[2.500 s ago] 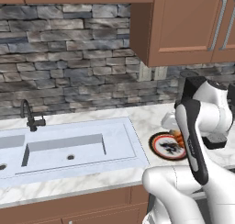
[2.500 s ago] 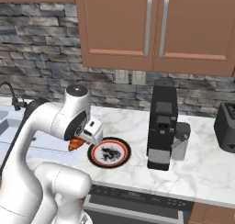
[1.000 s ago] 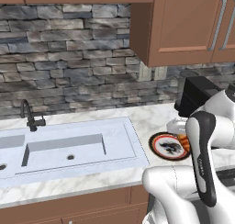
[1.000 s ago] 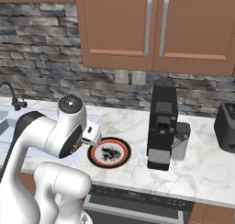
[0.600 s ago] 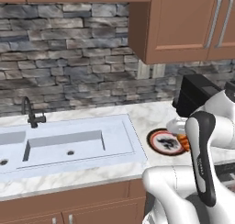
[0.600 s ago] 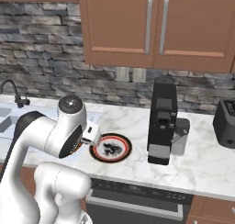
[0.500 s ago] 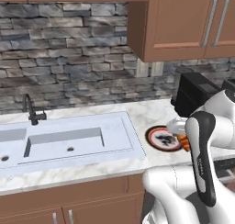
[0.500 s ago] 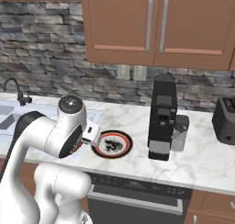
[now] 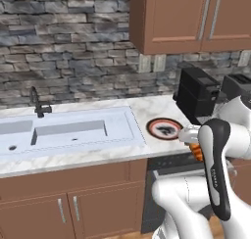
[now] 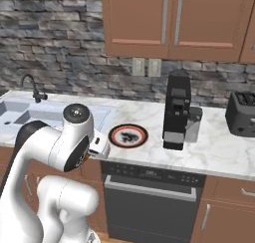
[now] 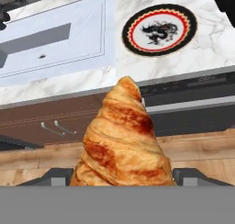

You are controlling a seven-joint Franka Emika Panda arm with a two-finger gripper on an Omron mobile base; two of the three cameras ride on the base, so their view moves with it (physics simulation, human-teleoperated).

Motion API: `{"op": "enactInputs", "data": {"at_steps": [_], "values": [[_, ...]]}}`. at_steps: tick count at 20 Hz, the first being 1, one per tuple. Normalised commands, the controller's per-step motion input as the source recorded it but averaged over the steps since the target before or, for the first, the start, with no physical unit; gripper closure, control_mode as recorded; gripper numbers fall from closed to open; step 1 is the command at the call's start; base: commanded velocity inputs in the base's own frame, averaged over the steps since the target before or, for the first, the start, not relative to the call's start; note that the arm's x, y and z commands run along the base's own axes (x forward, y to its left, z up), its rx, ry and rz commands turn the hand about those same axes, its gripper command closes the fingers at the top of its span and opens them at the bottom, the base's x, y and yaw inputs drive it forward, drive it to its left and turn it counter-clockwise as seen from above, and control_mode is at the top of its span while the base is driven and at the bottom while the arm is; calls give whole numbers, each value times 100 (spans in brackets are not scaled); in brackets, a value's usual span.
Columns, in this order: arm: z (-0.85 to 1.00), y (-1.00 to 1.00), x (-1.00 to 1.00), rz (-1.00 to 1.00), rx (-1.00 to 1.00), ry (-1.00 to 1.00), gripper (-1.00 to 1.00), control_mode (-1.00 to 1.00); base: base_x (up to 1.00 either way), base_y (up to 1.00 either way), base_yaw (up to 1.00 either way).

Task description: Pick the croissant and place it on the pan. Then turn on the stove to warm the croissant.

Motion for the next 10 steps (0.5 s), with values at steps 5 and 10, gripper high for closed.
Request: {"op": "enactInputs", "data": {"at_steps": [5,10], "values": [[0,0,0,0,0,0,100,100,-31,11,0],[0,0,0,0,0,0,100,100,-4,57,0]]}}
